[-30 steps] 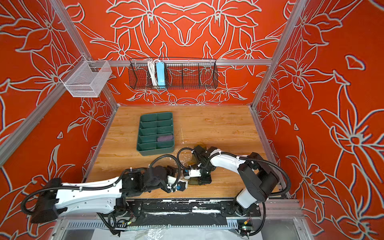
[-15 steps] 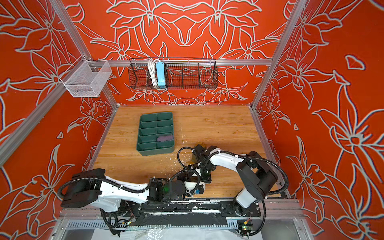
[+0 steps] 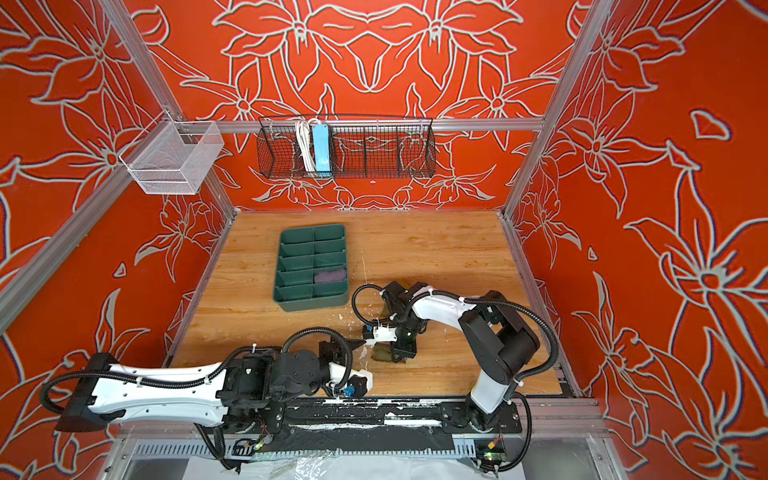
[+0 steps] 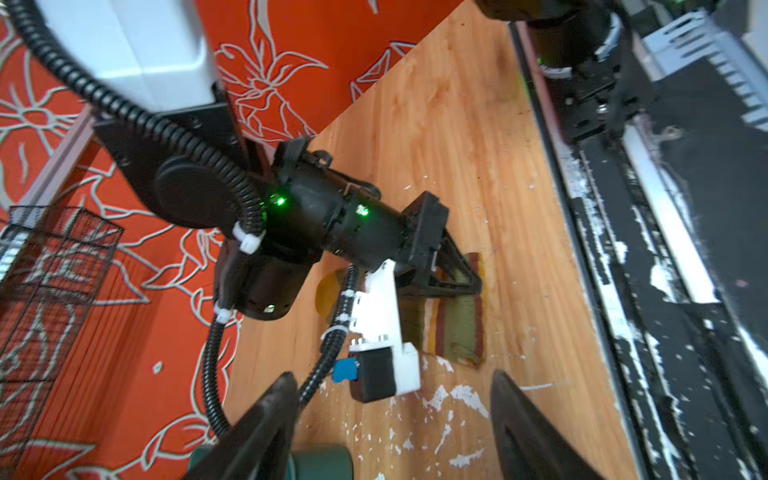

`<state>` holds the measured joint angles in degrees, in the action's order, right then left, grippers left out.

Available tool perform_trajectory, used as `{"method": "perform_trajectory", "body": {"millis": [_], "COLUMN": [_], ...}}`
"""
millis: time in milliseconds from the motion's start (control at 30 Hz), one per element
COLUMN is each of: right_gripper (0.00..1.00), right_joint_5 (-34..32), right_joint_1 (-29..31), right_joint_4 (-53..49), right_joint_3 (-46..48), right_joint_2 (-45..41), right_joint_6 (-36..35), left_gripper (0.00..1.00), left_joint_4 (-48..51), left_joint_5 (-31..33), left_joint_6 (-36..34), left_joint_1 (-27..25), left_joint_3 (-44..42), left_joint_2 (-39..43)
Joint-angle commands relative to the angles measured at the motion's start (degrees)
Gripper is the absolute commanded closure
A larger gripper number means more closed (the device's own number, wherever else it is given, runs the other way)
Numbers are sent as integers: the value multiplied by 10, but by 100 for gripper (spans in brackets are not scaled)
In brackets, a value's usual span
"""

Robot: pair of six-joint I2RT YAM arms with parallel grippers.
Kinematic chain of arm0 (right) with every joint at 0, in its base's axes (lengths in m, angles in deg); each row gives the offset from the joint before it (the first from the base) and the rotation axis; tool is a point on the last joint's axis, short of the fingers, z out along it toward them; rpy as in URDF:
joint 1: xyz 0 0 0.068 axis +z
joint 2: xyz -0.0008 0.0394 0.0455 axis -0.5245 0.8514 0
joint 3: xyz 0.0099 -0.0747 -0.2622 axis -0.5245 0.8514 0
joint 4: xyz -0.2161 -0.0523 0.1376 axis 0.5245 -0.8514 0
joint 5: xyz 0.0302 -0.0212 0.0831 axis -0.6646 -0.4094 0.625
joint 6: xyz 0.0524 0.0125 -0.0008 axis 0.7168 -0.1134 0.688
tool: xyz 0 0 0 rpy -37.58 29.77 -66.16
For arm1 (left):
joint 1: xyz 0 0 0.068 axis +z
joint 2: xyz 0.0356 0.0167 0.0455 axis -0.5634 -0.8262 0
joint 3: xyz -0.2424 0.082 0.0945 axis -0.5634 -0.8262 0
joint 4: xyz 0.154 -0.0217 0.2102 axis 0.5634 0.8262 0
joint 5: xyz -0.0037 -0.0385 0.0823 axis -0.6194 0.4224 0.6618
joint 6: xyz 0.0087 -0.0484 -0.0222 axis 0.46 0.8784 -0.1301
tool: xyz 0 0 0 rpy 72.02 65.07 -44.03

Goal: Roll the socks

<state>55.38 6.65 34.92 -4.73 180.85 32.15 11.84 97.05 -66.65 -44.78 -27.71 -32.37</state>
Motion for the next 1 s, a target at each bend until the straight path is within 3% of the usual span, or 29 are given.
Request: {"method": "perform_trajectory", "body": {"millis": [0,167,367,633,967], "right_gripper": [100,100,100,100,100], "right_joint_5": [-52,-41,-31,-18,-3], "right_joint_1": [-13,-21,-30,-37,-39], "right_joint_4": [34,48,44,36,18], "right_joint_3": [9,14,6,2,-12], "right_joint_2": [37,48,59,62,73], "right_joint_6": [14,24,27,24,18], "left_gripper": [28,30,34,45,55], "left_joint_4": [25,-120,-198,-220,-225], "left_joint_5": [-62,-33,22,19,14], "left_joint_6": [-2,14,37,73,53], "left_joint_1": [-1,-3,-4,36,69], "left_joint_3": [-17,-34,-9,-7,28], "left_joint_2": [-27,-159,-294,-352,-443]}}
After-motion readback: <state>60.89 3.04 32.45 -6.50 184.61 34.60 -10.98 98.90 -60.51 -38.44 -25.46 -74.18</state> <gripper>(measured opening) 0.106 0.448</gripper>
